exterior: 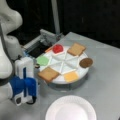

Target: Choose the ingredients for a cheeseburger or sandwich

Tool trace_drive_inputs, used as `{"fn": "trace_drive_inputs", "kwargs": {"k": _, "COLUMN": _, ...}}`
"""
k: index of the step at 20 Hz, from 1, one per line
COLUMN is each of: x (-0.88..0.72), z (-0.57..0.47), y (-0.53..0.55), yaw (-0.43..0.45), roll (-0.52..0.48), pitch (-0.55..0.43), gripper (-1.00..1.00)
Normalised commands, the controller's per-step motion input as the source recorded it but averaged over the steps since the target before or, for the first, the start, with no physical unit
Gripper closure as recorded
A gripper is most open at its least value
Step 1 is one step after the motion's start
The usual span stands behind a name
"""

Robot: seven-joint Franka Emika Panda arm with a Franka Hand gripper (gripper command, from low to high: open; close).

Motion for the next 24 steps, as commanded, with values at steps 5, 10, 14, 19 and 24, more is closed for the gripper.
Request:
{"fn": "trace_drive_inputs", "kwargs": {"k": 5, "x": 0.38, "z": -0.26, "y": -0.2, "yaw": 0.192, "roll": 0.487, "pitch": -0.066, "gripper": -1.0}}
{"fn": "trace_drive_inputs", "kwargs": {"k": 10, "x": 0.37, "z": -0.25, "y": -0.12, "yaw": 0.157, "roll": 0.422, "pitch": -0.082, "gripper": -1.0}}
{"fn": "trace_drive_inputs", "kwargs": {"k": 14, "x": 0.32, "z": -0.2, "y": -0.11, "yaw": 0.139, "roll": 0.374, "pitch": -0.068, "gripper": -1.0}}
{"fn": "trace_drive_inputs", "kwargs": {"k": 19, "x": 0.29, "z": -0.16, "y": -0.12, "yaw": 0.12, "roll": 0.326, "pitch": -0.049, "gripper": -1.0}}
{"fn": "trace_drive_inputs", "kwargs": {"k": 24, "x": 0.27, "z": -0.15, "y": -0.17, "yaw": 0.129, "roll": 0.282, "pitch": -0.03, "gripper": -1.0}}
